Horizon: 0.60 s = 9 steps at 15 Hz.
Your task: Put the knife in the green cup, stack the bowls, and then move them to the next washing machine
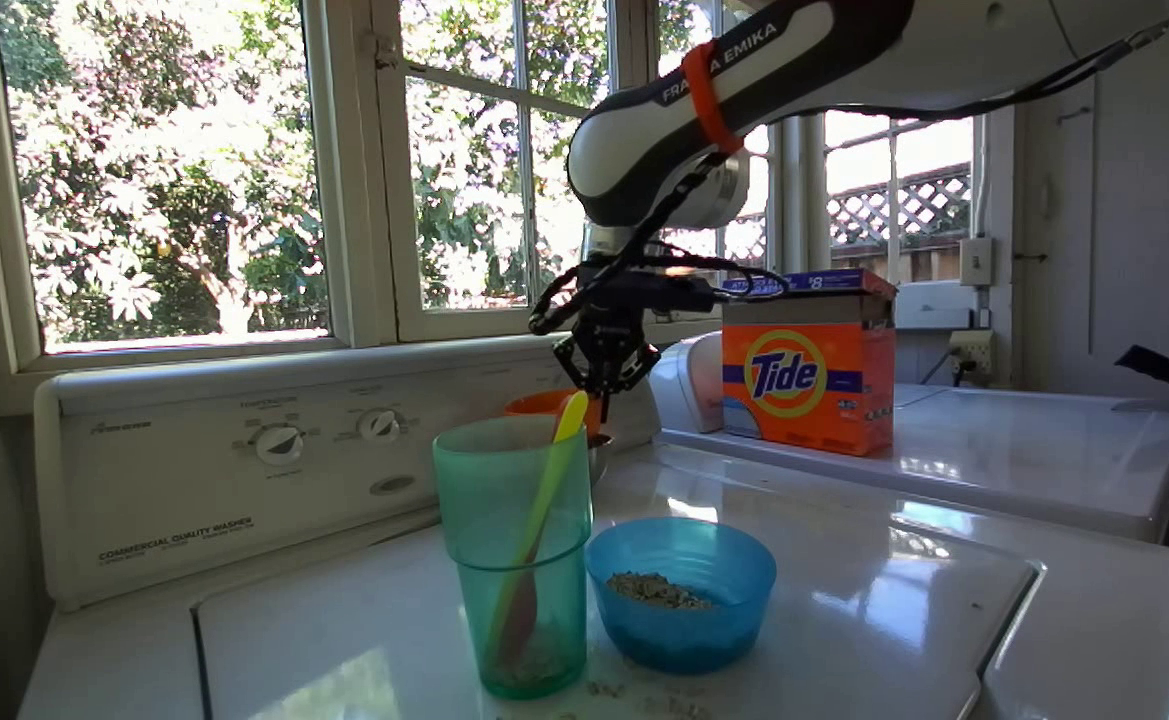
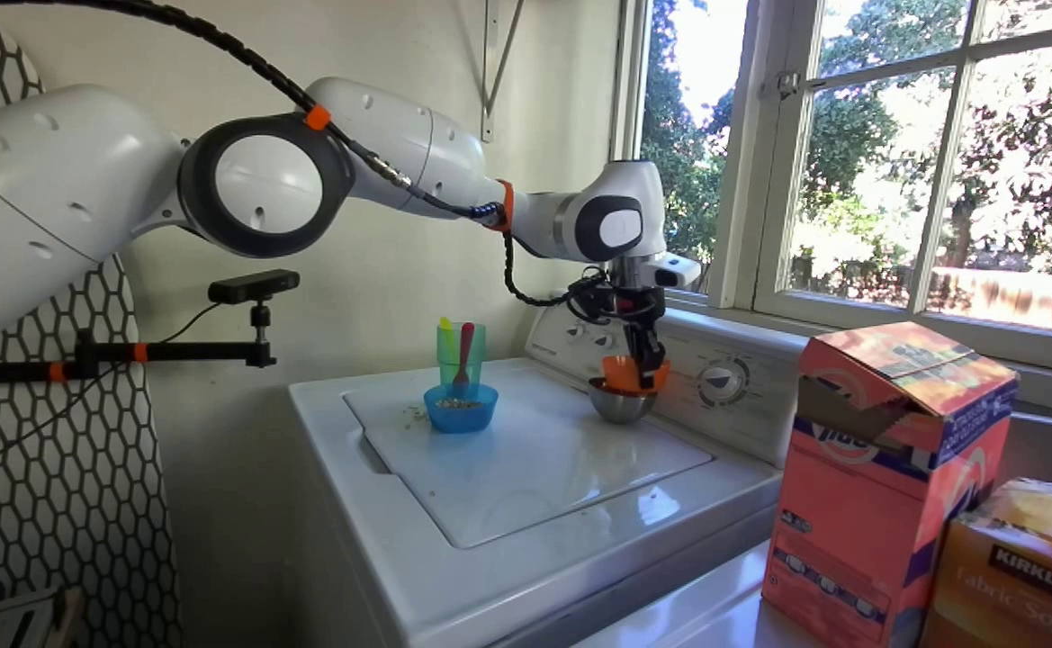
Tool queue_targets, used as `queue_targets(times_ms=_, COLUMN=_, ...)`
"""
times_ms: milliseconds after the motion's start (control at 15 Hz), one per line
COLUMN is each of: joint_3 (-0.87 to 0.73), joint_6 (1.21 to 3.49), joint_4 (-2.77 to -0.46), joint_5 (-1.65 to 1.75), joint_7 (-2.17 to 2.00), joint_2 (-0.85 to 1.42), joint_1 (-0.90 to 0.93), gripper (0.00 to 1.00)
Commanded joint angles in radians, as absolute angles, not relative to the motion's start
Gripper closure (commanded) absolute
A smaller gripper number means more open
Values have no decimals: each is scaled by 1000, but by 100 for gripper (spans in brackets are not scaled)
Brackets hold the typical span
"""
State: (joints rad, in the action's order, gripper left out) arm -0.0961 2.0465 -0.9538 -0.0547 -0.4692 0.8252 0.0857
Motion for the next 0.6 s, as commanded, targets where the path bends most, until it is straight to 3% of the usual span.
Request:
queue_targets(times_ms=0, joint_3=-98, joint_6=2001, joint_4=-946, joint_5=-43, joint_7=-459, joint_2=829, joint_1=97, gripper=99)
queue_targets(times_ms=467, joint_3=-101, joint_6=2005, joint_4=-936, joint_5=-49, joint_7=-482, joint_2=841, joint_1=105, gripper=99)
queue_targets(times_ms=533, joint_3=-102, joint_6=2003, joint_4=-936, joint_5=-48, joint_7=-483, joint_2=840, joint_1=105, gripper=71)
